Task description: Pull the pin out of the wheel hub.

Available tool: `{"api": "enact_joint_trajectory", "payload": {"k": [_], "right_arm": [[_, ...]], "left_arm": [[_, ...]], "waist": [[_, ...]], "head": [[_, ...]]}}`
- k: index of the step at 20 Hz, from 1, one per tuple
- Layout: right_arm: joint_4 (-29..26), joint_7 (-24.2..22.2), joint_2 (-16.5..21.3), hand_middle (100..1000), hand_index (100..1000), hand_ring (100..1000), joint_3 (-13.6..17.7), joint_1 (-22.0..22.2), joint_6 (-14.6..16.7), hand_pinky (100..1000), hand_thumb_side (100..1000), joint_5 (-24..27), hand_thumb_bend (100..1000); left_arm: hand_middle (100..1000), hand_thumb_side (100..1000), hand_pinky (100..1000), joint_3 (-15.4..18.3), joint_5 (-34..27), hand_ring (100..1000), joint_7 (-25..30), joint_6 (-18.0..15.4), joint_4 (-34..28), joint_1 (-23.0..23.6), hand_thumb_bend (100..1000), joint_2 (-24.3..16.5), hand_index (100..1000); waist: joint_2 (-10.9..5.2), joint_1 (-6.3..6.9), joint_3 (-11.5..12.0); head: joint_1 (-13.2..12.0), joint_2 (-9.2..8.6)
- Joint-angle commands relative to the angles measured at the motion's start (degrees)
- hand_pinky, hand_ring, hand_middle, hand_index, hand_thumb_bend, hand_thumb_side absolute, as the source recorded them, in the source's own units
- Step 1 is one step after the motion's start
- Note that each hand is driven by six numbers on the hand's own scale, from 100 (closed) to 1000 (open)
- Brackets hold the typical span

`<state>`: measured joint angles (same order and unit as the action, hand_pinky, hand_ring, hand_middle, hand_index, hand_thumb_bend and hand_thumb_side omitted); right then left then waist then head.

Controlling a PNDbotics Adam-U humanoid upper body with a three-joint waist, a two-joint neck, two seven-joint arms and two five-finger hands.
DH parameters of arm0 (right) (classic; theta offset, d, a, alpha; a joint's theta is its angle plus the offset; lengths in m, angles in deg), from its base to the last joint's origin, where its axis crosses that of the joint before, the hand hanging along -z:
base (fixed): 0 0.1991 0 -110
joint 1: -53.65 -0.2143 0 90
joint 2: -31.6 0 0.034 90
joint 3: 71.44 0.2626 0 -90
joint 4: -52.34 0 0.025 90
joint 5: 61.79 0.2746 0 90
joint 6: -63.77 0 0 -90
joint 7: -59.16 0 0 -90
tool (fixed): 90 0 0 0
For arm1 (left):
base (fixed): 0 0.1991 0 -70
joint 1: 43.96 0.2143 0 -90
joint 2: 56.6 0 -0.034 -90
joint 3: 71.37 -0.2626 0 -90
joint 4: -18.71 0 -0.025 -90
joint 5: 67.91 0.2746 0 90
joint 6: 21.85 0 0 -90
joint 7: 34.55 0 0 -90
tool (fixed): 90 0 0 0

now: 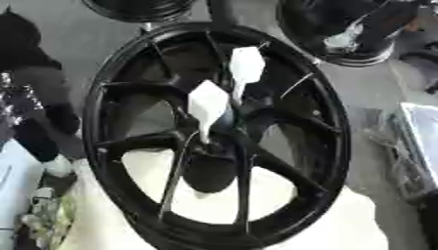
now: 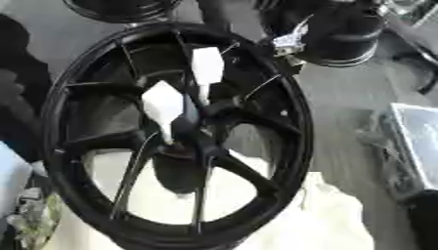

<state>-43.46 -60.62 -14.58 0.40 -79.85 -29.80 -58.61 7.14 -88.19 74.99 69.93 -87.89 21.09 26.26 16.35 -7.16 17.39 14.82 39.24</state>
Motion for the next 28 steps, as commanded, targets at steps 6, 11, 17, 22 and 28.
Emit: {"api": "enact_joint_trajectory", "payload": {"k": [6,11,17,22,28], "right_arm": [[0.8,-1.8,0.5,774,920,854,-0.5,-1.9,0.1,980,396,-0.4,451],[1.4,-2.7,-0.2,780,925,859,-1.3,-3.2,0.1,980,417,-1.2,451],[3.1,-4.9,-2.0,785,932,866,-3.8,-5.8,-0.2,981,453,-3.4,450],[6.0,-8.0,-4.6,785,940,869,-6.4,-8.8,-0.1,979,469,-5.8,449],[9.8,-10.6,-7.7,787,954,872,-8.6,-12.0,0.7,979,552,-8.2,447]], "left_arm": [[788,893,872,0.2,-0.1,831,-0.4,-0.1,-1.9,-0.2,149,-0.4,764],[788,894,871,-0.1,0.1,832,-0.1,0.1,-2.1,-0.3,150,-0.7,763],[788,895,870,-0.5,0.4,831,0.3,0.4,-1.9,-0.2,150,-0.6,762],[788,895,869,-0.4,0.3,830,0.2,0.5,-2.0,0.0,150,-0.7,762],[789,898,868,-0.6,0.7,830,0.3,0.6,-1.9,0.1,151,-0.8,762]], "waist": [[-1.19,0.71,-0.2],[-1.19,0.32,-0.5],[-1.4,-0.23,-0.4],[-1.48,-0.48,-0.2],[-1.34,-0.73,-0.2]], "head": [[3.1,-0.34],[3.2,-0.45],[2.6,0.26],[2.2,0.29],[1.6,0.24]]}}
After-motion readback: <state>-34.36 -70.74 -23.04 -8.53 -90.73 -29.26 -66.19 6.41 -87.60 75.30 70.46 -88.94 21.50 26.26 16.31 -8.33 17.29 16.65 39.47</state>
